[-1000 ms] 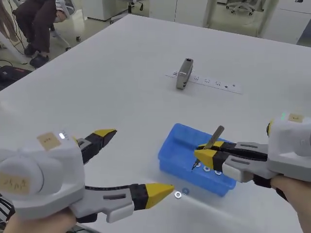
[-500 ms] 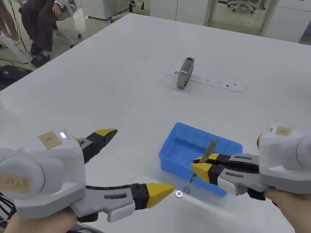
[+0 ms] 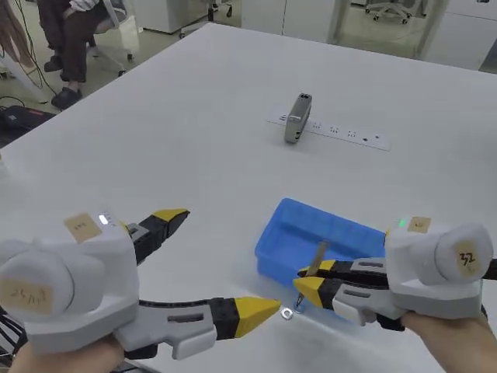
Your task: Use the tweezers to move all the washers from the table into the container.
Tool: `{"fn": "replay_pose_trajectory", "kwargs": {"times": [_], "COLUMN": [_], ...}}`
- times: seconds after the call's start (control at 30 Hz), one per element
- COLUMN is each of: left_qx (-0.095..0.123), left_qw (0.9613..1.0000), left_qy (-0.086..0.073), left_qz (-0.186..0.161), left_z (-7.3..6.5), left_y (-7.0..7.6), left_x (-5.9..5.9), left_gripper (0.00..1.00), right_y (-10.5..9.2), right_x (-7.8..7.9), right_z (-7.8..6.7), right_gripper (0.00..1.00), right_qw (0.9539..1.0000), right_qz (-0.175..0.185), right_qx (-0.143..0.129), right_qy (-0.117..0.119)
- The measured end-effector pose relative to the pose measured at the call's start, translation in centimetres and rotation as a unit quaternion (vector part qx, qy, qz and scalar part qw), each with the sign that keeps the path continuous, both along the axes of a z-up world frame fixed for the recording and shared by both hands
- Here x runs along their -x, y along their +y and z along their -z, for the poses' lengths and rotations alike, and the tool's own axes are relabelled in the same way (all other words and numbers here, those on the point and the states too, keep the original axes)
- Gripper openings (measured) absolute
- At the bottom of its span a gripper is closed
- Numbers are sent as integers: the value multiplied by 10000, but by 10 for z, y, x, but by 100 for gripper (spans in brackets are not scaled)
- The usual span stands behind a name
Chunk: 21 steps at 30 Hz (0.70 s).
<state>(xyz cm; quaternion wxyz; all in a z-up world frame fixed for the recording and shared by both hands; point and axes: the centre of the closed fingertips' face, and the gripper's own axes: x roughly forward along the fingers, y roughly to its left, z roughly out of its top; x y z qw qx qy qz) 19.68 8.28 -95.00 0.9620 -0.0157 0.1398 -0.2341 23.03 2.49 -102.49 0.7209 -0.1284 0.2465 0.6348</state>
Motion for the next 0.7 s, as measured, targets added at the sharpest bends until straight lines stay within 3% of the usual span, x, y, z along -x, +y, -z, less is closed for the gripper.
{"fn": "replay_pose_trajectory", "kwargs": {"times": [0.27, 0.47, 0.7], "left_qx": [-21, -32, -6], "left_qw": [10000, 10000, 10000], "left_qy": [15, 8, -22], "left_qz": [32, 38, -8], "left_z": [0, 0, -1], "left_y": [-2, -2, 0], "left_x": [1, 0, 0], "left_gripper": [99, 99, 99], "right_y": [1, 2, 1], "right_x": [0, 2, 5], "right_z": [6, 8, 13], "right_gripper": [4, 4, 4], "right_qw": [9998, 9999, 9985], "right_qz": [-61, -75, -235], "right_qx": [143, 138, 343], "right_qy": [-111, -59, -348]}}
